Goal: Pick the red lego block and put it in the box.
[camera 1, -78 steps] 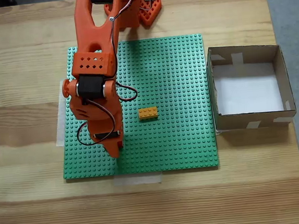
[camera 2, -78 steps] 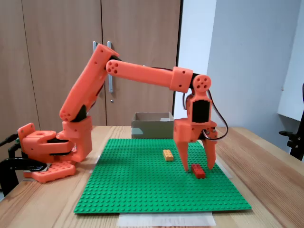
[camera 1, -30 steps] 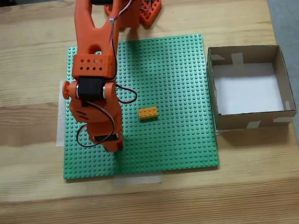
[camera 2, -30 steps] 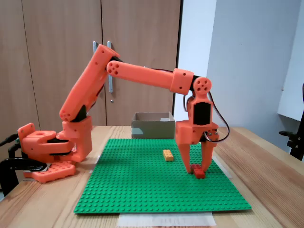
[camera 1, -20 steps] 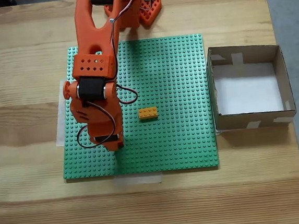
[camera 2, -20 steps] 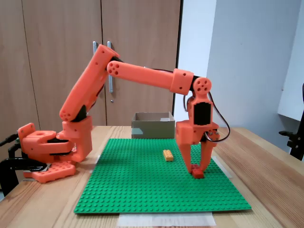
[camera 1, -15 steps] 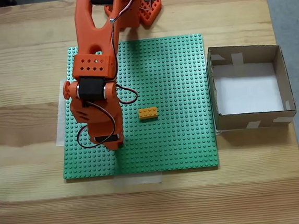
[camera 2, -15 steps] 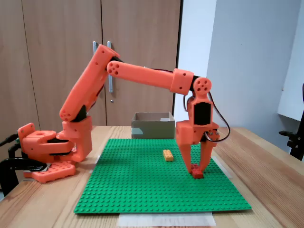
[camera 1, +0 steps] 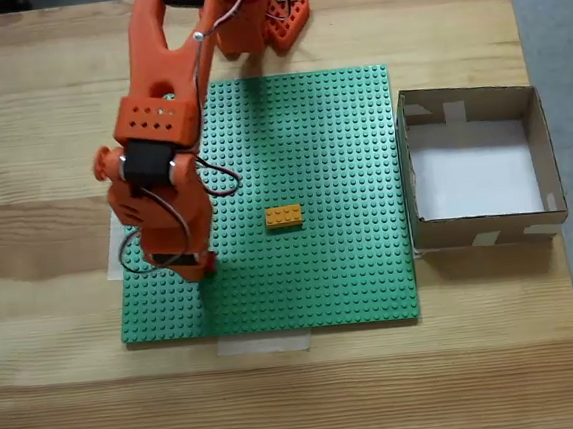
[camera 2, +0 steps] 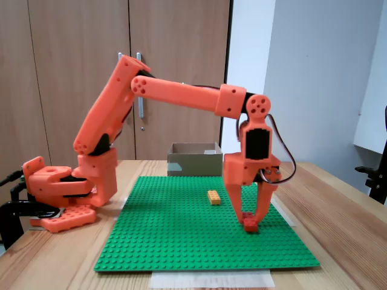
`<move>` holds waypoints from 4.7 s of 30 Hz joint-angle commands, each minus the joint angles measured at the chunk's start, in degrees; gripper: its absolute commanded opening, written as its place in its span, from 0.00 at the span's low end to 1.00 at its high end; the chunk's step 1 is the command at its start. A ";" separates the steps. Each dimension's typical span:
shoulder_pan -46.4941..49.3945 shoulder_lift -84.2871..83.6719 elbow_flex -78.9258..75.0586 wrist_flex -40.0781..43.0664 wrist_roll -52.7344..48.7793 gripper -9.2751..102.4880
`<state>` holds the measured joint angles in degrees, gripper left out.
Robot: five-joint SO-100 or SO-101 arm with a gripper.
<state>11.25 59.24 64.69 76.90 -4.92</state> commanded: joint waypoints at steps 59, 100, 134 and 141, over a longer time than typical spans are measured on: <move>-49.83 44.82 6.33 4.48 8.17 0.08; -59.33 12.92 -2.99 4.22 7.65 0.08; -58.45 2.46 4.75 -10.37 5.63 0.08; -57.74 0.97 4.66 -11.78 4.39 0.08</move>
<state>-47.55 59.77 69.70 65.92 -0.18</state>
